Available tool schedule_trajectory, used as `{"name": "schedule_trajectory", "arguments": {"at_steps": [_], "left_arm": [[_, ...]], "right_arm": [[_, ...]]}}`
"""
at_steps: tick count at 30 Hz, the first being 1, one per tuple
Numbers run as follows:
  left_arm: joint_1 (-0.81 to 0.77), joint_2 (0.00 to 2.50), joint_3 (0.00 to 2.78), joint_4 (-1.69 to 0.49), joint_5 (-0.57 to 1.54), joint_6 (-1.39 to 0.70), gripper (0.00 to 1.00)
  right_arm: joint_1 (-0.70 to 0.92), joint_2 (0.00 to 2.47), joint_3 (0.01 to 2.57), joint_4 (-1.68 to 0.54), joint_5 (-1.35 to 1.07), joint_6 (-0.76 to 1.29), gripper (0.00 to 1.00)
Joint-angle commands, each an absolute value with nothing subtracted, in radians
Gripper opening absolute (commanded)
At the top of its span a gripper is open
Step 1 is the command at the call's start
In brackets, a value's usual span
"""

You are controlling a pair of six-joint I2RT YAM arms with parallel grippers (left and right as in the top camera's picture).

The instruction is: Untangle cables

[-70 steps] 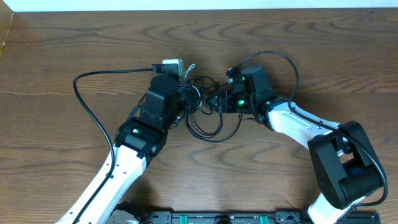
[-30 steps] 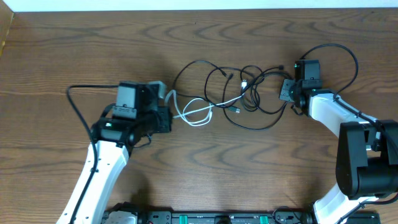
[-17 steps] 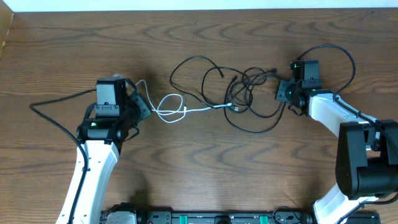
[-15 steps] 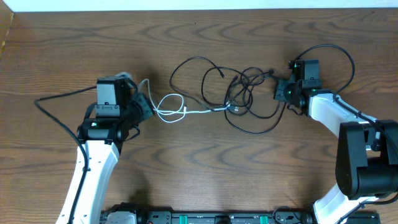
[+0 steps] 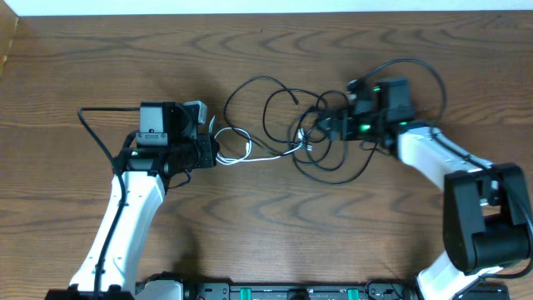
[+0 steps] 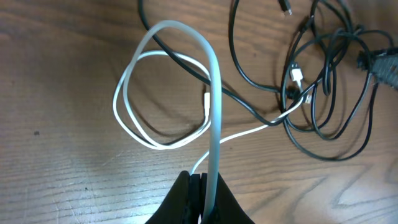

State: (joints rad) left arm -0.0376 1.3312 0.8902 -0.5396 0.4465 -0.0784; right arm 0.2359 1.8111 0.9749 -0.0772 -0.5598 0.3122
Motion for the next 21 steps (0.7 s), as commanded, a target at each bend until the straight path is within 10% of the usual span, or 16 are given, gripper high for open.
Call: {"name": "schedule_trajectory", "arguments": {"at_steps": [1,10,21], "left_arm": [[-0.039,1.351,0.892,-0.537,0.464,-0.084,0.08],[-0.039,1.351,0.892,-0.537,0.594,-0.083,0.08],[-0.039,1.327,0.892,-0.588,0.936,0.060,0.07]], "right_arm": [[0.348,1.790,0.979,-0.078,-0.316,0.451,0.85],[0.575,1.841,0.979,-0.029,0.060,0.554,0.81],[0.524,1.921,0.980,0.046,0.130,0.616,0.02]]}}
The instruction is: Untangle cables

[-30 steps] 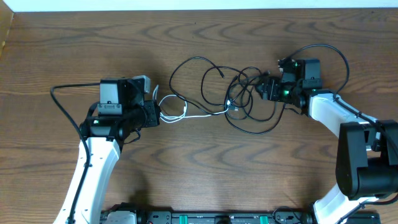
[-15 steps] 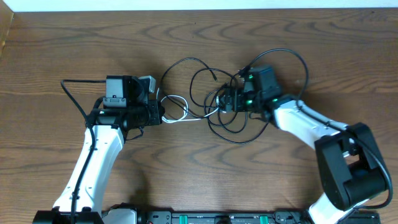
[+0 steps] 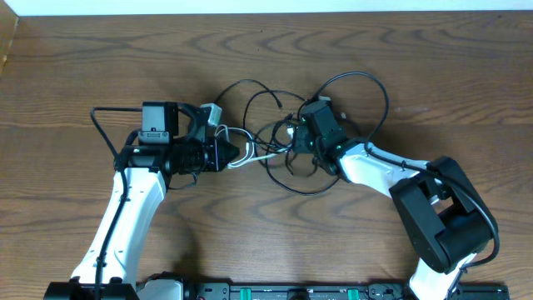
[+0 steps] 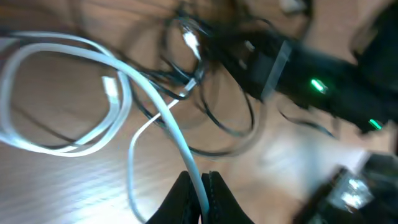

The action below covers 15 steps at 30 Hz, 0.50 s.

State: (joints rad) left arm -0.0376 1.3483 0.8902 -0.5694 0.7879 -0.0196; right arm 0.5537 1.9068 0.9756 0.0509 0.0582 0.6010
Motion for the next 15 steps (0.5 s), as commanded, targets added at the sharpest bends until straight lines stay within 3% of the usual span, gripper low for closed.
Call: {"name": "schedule_trajectory", "arguments": {"at_steps": [1,6,10,15], "left_arm": [[-0.039,1.315,0.892,-0.593,0.935,0.060,0.08],[-0.033,1.200,0.892,-0.597,0.892,0.099,0.07],[-0.018,1.063,0.892,-0.597,0.578,0.080,0.08],[-0.007,0.945,0.892,-0.582,0.068,-0.120,0.08]], "right_arm": [[0.513,1.921,0.980,0.044,0.129,0.616,0.01],[0.414,1.921,0.980,-0.047,0.228,0.616,0.01],[0.290,1.921,0.979,-0.196,0.327,0.608,0.01],[0.167,1.921,0.979,-0.236,0.275,0.608,0.01]]}}
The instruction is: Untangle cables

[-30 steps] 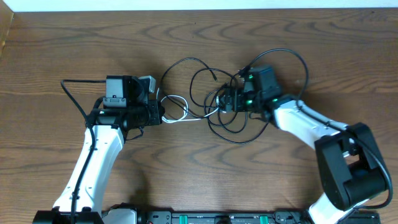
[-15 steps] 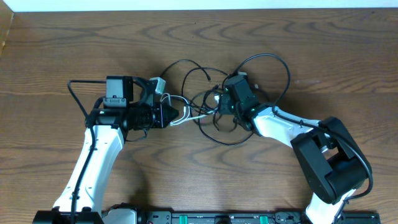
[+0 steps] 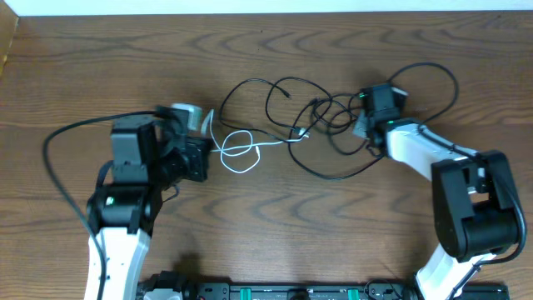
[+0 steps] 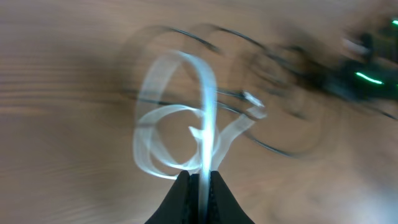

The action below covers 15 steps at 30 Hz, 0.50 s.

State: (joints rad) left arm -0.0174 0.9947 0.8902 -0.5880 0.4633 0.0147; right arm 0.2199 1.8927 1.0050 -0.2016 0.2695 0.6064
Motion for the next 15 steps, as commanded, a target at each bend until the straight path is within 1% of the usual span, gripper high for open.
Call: {"name": "schedule_trajectory", "arguments": {"at_steps": [1,3,5,6,8,10,11,13,15], "left_arm": [[-0.007,0.936,0.892,-0.583,0.001,-0.167,0.07],[-0.007,0.930,0.892,-0.589,-0.097,-0.257,0.08],[-0.007,0.936,0.892,-0.603,-0.192,-0.389,0.08],[-0.007,0.944,0.892,-0.617,-0.215,-0.491,0.08],[-0.007,0.963,0.892,-0.629,-0.209,-0.580,0.08],[-0.007,0.992,0.892,-0.632,-0.148,-0.582,0.07],[-0.007,1.042,0.892,-0.632,-0.022,-0.497,0.08],[-0.007,1.080,0.892,-0.633,0.076,-0.423,0.08],[-0.007,1.127,0.892,-0.632,0.196,-0.340,0.08]], "right_arm": [[0.154,1.921,0.979,-0.240,0.262,0.607,0.01],[0.141,1.921,0.979,-0.244,0.256,0.599,0.01],[0.138,1.921,0.978,-0.245,0.255,0.597,0.01],[0.138,1.921,0.978,-0.245,0.254,0.597,0.01],[0.138,1.922,0.978,-0.247,0.252,0.597,0.01],[0.139,1.923,0.978,-0.247,0.252,0.597,0.01],[0.142,1.924,0.978,-0.247,0.252,0.597,0.01],[0.146,1.925,0.978,-0.247,0.252,0.597,0.01],[0.147,1.925,0.978,-0.247,0.252,0.597,0.04]]}}
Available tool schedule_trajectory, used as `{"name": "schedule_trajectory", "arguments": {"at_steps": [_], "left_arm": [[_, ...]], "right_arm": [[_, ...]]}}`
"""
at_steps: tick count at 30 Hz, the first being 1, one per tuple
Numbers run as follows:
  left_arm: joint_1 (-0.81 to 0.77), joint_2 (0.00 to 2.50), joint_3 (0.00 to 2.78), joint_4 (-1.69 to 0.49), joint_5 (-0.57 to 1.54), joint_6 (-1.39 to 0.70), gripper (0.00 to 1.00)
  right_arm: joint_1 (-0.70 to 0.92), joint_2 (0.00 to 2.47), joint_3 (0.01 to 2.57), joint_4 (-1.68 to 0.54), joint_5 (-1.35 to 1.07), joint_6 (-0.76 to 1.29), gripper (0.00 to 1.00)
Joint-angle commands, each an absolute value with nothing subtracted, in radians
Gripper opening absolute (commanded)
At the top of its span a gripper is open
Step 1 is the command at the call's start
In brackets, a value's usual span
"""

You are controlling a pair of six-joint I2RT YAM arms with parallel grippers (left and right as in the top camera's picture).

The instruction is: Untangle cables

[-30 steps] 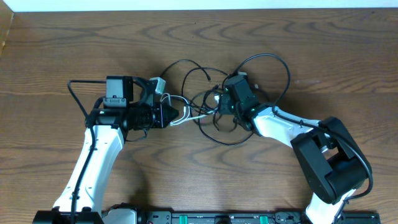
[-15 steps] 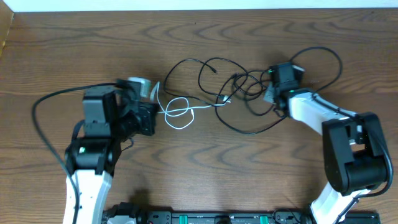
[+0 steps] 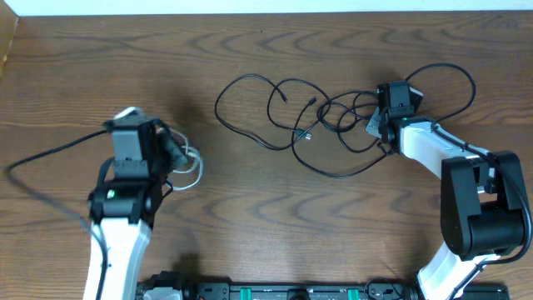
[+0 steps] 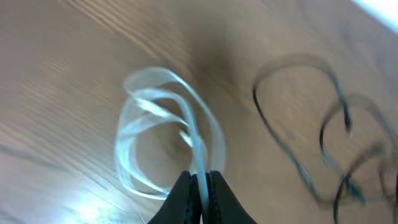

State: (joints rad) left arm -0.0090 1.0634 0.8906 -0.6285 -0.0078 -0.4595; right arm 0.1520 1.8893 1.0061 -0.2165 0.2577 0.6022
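My left gripper (image 4: 199,182) is shut on a white cable (image 4: 132,144), whose blurred loops hang just ahead of the fingertips. Overhead, that left gripper (image 3: 173,158) sits at the table's left with the white cable (image 3: 191,165) bunched beside it, well apart from the black cables (image 3: 287,121). These sprawl in loose loops across the middle and show as black cables (image 4: 292,124) at the right of the wrist view. My right gripper (image 3: 377,123) is at the tangle's right end, where several black strands meet; it looks shut on them.
The left arm's own black lead (image 3: 46,154) arcs out toward the left edge. A black rail (image 3: 275,292) runs along the front edge between the arm bases. A pale wall strip (image 3: 250,7) borders the far side of the wooden table (image 3: 275,217).
My left gripper has moved left and nearer the front with the white cable. The cable's tail, which reached into the black tangle, is now free of it. The right gripper shifted slightly right.
The white cable, held in my left gripper, was first threaded into the black tangle at the right gripper. Then both grippers were close together at mid-table. Then they stood apart with the white tail still reaching the tangle. Now the white cable lies separate at the left.
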Motion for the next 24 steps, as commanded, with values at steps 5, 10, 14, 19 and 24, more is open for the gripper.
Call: {"name": "schedule_trajectory", "arguments": {"at_steps": [5,10,14,19,24], "left_arm": [[-0.007,1.191,0.892,-0.629,0.329,-0.303,0.08],[-0.008,1.218,0.892,-0.604,0.478,-0.299,0.08],[-0.010,1.219,0.892,-0.450,0.689,-0.301,0.08],[-0.044,1.219,0.892,-0.216,0.804,-0.456,0.07],[-0.126,1.219,0.892,-0.152,0.730,-0.544,0.08]], "right_arm": [[0.147,1.924,0.978,-0.247,0.250,0.597,0.19],[0.147,1.924,0.979,-0.247,0.184,0.597,0.32],[0.147,1.924,0.979,-0.248,0.150,0.597,0.39],[0.147,1.924,0.979,-0.248,0.150,0.574,0.45],[0.147,1.924,0.979,-0.248,0.150,0.574,0.51]]}}
